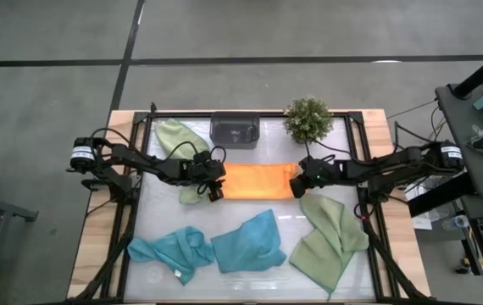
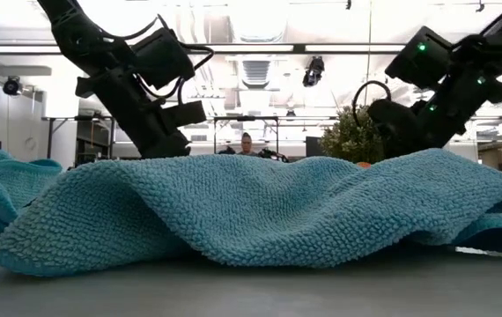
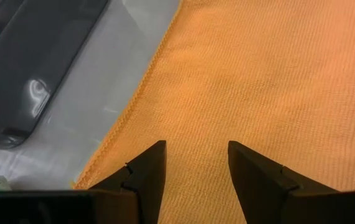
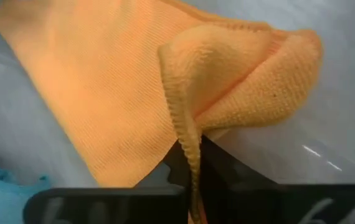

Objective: Fold microfiber towels
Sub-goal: Fold the orange microfiber towel

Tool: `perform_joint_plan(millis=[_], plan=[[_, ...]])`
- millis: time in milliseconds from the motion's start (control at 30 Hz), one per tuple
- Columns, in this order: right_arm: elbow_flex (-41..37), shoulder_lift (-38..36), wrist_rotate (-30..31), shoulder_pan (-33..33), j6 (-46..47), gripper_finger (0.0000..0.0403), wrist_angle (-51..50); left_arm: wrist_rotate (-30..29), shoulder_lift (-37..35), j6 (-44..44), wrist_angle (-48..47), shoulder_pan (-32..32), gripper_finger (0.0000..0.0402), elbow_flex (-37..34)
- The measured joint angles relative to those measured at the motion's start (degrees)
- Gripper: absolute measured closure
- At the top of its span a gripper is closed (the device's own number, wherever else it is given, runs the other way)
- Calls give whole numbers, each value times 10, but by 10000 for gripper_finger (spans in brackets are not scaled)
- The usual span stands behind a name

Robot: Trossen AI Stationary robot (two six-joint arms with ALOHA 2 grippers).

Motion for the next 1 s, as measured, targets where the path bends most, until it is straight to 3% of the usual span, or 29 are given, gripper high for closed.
perform_joint_plan(millis=[300, 433, 667, 1000], plan=[[156, -41, 107, 0, -23, 394, -390, 0, -4, 21, -2, 0, 244, 6], [217, -41, 143, 0, -11, 394, -502, 0, -4, 28, -2, 0, 244, 6], [240, -33, 102, 15, -11, 394, -441, 1, -4, 27, 13, -1, 244, 4], [244, 72, 83, 52, -14, 394, -191, 3, 3, 26, 12, -1, 244, 0]])
